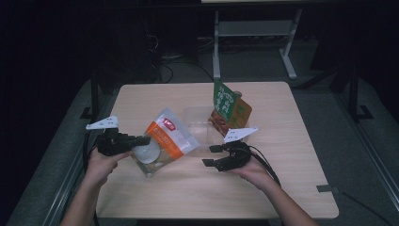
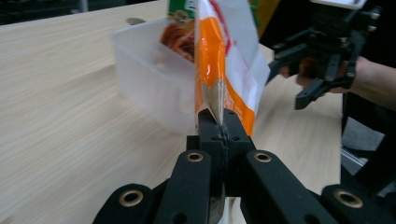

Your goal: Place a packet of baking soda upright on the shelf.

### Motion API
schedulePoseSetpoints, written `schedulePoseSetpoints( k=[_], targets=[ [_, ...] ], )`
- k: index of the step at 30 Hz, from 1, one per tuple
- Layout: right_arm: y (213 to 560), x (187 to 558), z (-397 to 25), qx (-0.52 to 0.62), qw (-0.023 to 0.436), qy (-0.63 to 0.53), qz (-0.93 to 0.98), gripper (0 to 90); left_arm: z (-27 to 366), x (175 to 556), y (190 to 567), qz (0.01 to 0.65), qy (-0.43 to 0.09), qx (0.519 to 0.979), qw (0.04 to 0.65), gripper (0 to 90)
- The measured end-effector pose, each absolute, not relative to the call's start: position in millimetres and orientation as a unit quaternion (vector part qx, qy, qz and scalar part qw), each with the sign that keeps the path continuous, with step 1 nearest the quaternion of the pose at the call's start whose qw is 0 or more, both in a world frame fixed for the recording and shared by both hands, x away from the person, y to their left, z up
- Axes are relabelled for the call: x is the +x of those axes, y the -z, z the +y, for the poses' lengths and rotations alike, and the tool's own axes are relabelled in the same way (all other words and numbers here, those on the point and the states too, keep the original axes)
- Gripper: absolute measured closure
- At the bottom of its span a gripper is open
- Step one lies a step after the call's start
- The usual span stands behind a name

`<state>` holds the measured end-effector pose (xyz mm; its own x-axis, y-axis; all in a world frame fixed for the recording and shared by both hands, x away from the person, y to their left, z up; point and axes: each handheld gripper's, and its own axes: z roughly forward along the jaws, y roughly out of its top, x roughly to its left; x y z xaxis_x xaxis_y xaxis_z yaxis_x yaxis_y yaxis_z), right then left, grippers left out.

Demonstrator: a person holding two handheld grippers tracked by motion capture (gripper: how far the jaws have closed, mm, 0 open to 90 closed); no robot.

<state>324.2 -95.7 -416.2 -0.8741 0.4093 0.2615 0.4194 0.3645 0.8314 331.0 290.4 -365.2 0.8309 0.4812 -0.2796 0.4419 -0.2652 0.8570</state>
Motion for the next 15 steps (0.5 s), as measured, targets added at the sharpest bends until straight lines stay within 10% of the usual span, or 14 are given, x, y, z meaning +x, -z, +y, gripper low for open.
schedulePoseSetpoints(
  k=[9, 15],
  targets=[
    [413, 326, -82, -0.228, 0.027, 0.53, -0.816, 46.5, 259, 328, 370, 0.261, 0.016, 0.794, 0.548, 90.0],
    [413, 325, -80, -0.221, 0.039, 0.533, -0.816, 69.1, 249, 328, 375, 0.259, 0.03, 0.795, 0.548, 90.0]
  ],
)
